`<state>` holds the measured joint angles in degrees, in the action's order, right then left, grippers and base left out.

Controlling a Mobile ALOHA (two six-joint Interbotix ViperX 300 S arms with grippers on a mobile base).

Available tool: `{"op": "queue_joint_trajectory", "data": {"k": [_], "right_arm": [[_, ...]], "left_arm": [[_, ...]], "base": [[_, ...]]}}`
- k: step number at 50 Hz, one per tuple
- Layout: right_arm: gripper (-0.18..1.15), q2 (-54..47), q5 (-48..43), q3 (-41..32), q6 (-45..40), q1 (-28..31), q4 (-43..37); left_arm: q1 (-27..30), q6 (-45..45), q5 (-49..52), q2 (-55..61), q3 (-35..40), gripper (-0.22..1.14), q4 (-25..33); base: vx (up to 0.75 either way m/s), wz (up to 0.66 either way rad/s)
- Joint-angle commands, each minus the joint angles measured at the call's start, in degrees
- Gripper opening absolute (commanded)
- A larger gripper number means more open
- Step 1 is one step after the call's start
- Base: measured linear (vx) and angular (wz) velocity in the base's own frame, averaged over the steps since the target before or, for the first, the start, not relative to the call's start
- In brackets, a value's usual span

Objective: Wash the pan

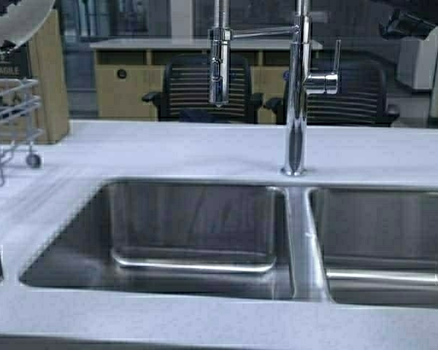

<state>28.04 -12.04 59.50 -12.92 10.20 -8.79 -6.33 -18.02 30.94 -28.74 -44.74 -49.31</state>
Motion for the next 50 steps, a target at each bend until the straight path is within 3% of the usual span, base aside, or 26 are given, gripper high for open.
{"op": "queue_joint_trajectory", "data": {"k": [1, 16, 50], "right_arm": [[0.06, 0.44, -0.62, -1.32, 0.00, 0.09, -0.09], [0.06, 0.53, -0.62, -1.23, -0.09, 0.09, 0.00], [0.06, 0.44, -0.62, -0.88, -0.09, 0.00, 0.00]], "left_arm": [[6.24, 1.85, -4.48, 0.97, 1.05, 0.03, 0.88], [18.11, 2.37, -8.96, 7.21, 0.62, 0.03, 0.88], [24.79, 2.46, -12.22, 22.85, 0.35, 0.03, 0.79]], "base": [[0.00, 0.00], [0.00, 0.00], [0.00, 0.00]]}}
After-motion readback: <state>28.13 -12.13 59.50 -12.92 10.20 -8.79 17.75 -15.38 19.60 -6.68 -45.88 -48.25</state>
